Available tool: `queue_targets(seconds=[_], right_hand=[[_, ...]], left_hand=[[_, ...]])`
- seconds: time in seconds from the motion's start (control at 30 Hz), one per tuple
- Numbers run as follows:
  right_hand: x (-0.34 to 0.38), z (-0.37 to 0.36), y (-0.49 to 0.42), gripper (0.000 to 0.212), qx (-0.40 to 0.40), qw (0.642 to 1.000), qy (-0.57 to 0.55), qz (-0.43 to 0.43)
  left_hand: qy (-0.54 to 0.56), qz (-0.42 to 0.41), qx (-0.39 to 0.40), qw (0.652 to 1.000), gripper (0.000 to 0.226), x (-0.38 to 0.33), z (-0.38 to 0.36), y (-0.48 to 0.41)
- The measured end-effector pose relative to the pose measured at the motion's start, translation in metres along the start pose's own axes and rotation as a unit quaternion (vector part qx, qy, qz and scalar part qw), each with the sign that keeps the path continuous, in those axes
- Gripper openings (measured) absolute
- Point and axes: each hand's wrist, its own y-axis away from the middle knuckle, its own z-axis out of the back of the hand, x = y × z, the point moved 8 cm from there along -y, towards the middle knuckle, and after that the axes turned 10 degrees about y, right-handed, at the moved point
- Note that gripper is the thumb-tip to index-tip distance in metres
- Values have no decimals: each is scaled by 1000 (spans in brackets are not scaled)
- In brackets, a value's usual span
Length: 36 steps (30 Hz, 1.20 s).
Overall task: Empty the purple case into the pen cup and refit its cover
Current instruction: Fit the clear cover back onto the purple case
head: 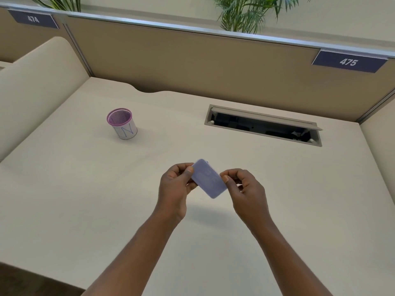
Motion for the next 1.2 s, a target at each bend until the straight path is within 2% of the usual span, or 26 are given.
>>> queue_targets(seconds=[0.13, 0.3, 0.4, 0.57, 0.7, 0.87, 1.03, 1.13, 1.2], right_hand=[[-7, -5, 3, 14, 19, 1000, -7, -18], [-7, -1, 1, 13, 5, 999, -30, -25], [-12, -1, -1, 13, 13, 998, -48, -50], [-20, -10, 2, 11, 17, 984, -145, -107], [-23, -16, 3, 8, 25, 966, -207, -150], [-19, -12, -3, 6, 33, 964, -212, -157], [-18, -4, -8, 13, 43, 959, -236, -149], [-17, -9, -6, 18, 81, 958, -225, -155], [-17, -14, -1, 29, 108, 954, -225, -163]], left_hand=[[29, -2, 2, 1000, 19, -1, 2, -2], [69, 12, 16, 997, 15, 3, -2, 0], [90, 32, -11, 995, 14, 9, 3, 0], [170, 48, -56, 983, 8, 12, 5, 0], [195, 52, -58, 978, 7, 15, 2, 1], [171, 70, -47, 982, 6, 20, 2, 3], [15, 95, -26, 995, 5, 17, 10, 3], [19, 79, -44, 996, 3, 14, 14, 3], [39, 63, -68, 995, 3, 14, 17, 5]])
